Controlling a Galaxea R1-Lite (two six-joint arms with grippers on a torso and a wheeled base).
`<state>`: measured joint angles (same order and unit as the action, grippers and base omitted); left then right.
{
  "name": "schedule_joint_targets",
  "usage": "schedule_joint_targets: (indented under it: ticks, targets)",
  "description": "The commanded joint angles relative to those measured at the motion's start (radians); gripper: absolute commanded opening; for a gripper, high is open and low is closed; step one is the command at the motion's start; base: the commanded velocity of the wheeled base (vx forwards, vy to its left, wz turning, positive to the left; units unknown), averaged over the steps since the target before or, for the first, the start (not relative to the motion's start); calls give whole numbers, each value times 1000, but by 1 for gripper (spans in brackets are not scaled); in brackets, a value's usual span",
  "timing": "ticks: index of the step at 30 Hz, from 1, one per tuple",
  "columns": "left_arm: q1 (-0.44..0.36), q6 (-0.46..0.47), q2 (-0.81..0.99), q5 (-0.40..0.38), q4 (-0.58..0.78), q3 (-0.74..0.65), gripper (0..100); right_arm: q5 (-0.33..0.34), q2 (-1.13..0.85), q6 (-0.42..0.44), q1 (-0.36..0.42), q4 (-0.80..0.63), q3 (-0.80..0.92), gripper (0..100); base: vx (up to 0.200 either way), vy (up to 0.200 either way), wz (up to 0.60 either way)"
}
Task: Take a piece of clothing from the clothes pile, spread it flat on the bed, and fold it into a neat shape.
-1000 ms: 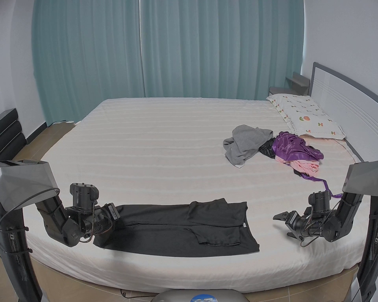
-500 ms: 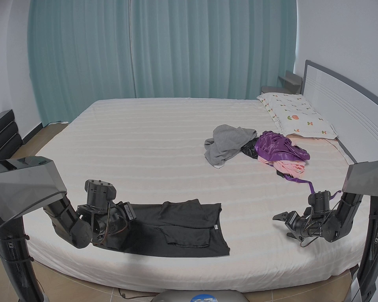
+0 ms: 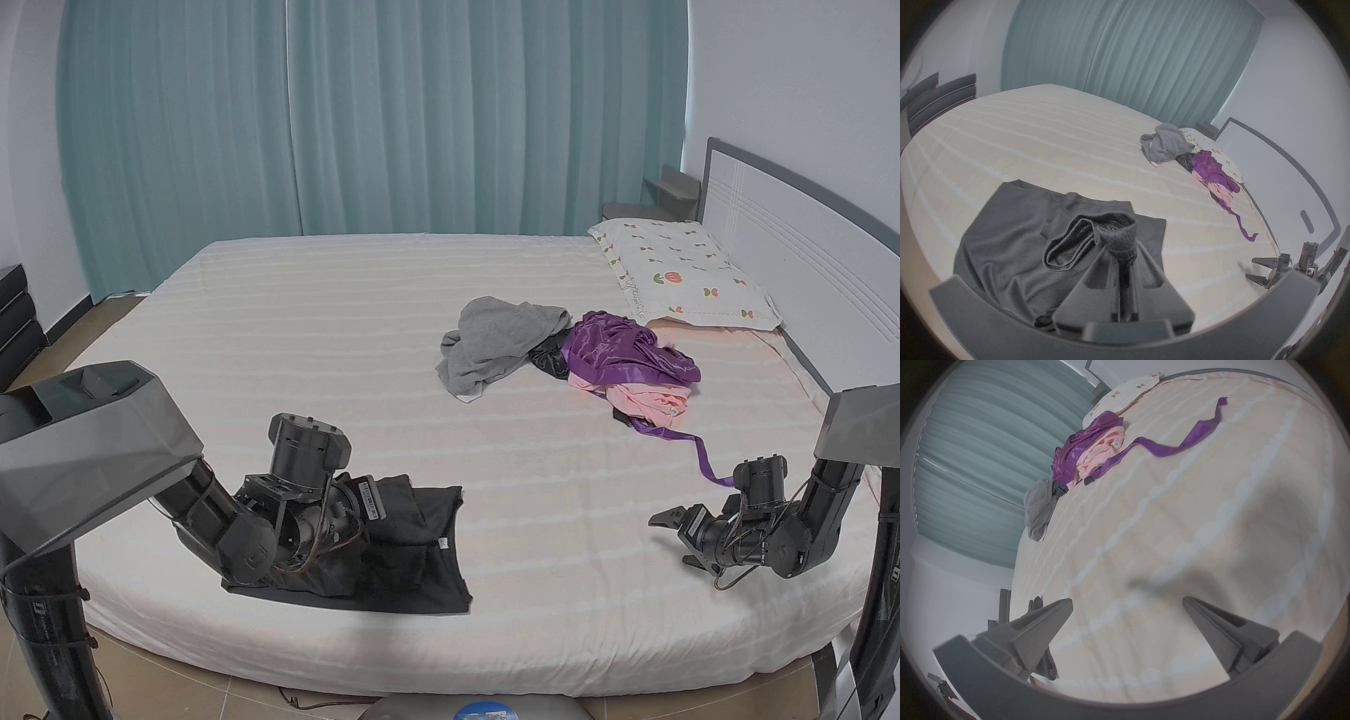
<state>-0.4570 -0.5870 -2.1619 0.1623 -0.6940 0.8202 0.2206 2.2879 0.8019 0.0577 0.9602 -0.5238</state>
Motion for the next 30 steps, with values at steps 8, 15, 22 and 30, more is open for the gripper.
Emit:
schedule_joint_targets:
  ticks: [8,15,22,30]
  targets:
    - [-72,-2,-125,69,19,91,0,0,2,-6,1,0,2,100,0,0,0]
    - [-84,-47,-125,102,28,125,100,0,2,-6,1,0,5,100,0,0,0]
    - [-86,-48,-73,128,36,76,100,0,2,-12,1,0,5,100,0,0,0]
    - [-20,-192,106,138,37,-72,100,0,2,-10,1,0,5,100,0,0,0]
